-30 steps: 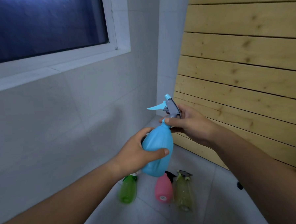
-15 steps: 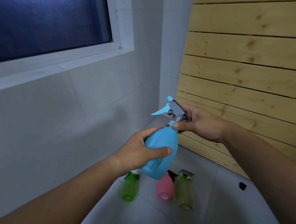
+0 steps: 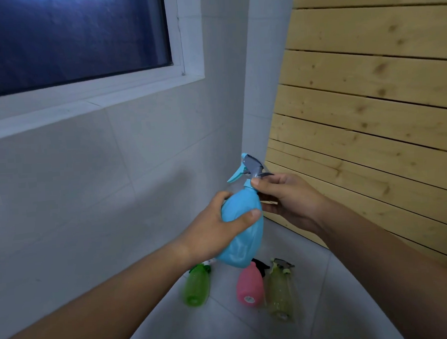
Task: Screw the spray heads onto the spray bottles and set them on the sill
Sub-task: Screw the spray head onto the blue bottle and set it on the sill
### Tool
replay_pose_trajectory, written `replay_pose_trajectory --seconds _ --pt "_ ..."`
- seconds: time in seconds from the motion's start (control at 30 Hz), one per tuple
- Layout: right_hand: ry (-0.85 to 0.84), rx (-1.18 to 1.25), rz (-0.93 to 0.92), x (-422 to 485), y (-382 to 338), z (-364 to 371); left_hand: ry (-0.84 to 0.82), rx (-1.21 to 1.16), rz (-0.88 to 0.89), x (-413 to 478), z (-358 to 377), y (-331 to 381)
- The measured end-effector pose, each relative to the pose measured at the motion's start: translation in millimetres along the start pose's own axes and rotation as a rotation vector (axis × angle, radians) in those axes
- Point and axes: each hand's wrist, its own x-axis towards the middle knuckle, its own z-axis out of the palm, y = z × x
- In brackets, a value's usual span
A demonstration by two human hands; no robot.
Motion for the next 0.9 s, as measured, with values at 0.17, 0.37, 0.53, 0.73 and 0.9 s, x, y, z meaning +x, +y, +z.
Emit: replay_pose_trajectory --seconds 0.17,0.37,0.53,0.73,0.9 --pt "0.005 0.023 0.007 0 -4 1 -0.085 -0.082 -0.077 -2 1 4" --pt "0.043 0.026 -0.037 -2 -2 3 -0.058 -0.062 -0.062 -1 3 2" --pt "0.103 0.065 -0.093 -1 -4 13 0.148 -0.023 0.048 3 8 0" --pt "0.117 0.107 -0.074 1 -5 16 0.03 -0.08 -0.076 1 11 -5" --pt "0.117 0.173 -0.043 1 -6 9 -0.09 -0.276 -0.187 6 4 -5"
